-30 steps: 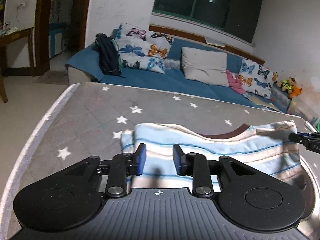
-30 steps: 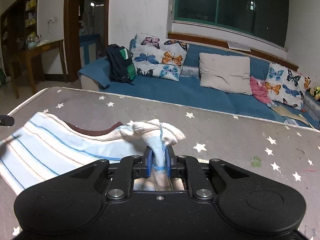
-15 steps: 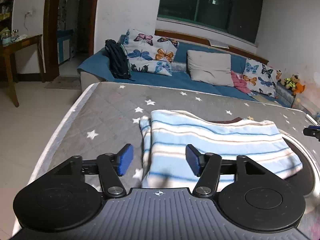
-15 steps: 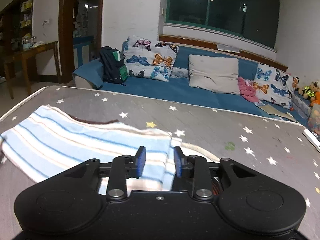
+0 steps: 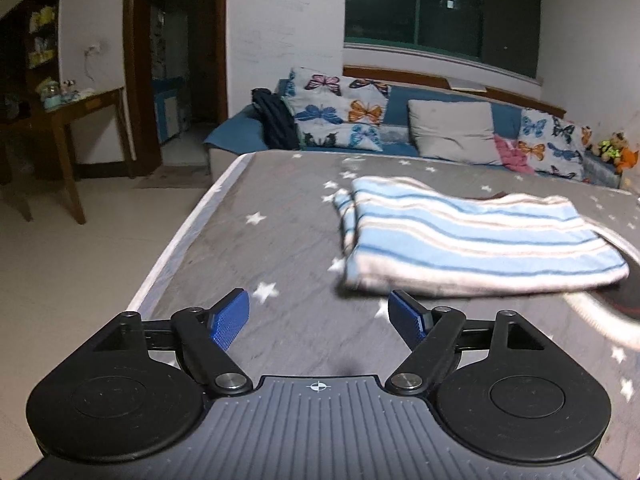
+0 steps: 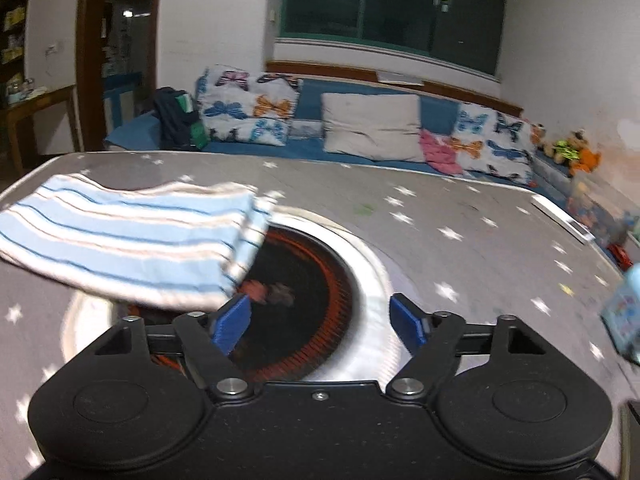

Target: Fold clothes

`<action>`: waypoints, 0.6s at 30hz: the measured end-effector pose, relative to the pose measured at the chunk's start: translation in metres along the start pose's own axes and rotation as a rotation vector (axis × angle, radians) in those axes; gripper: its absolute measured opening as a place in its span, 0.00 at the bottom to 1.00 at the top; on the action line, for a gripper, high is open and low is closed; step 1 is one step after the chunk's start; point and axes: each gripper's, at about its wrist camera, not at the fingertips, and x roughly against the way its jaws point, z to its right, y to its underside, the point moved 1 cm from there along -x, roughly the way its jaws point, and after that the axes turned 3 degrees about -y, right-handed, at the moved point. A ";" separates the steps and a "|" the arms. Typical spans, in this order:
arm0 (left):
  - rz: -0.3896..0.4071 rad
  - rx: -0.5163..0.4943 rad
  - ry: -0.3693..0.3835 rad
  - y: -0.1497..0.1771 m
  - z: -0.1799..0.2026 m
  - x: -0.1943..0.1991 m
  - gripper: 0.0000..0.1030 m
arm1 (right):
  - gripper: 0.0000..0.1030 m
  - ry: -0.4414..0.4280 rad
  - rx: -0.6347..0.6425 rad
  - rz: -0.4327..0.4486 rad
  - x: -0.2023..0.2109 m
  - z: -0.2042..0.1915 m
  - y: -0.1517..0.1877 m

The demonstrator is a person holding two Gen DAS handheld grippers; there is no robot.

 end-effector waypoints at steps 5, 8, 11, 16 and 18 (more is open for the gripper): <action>-0.005 0.016 -0.026 0.014 -0.006 -0.002 0.76 | 0.89 0.061 -0.058 -0.012 0.003 0.036 0.024; -0.007 0.065 -0.024 0.021 -0.013 -0.007 0.76 | 0.94 0.096 -0.100 -0.009 0.002 0.060 0.036; -0.017 0.112 -0.036 0.027 -0.021 -0.015 0.76 | 0.95 0.120 -0.112 -0.006 0.000 0.077 0.046; -0.053 0.161 -0.018 0.028 -0.029 -0.021 0.77 | 0.98 0.128 -0.145 0.000 -0.005 0.095 0.055; -0.057 0.167 -0.015 0.027 -0.029 -0.021 0.80 | 0.98 0.135 -0.171 -0.018 -0.010 0.102 0.059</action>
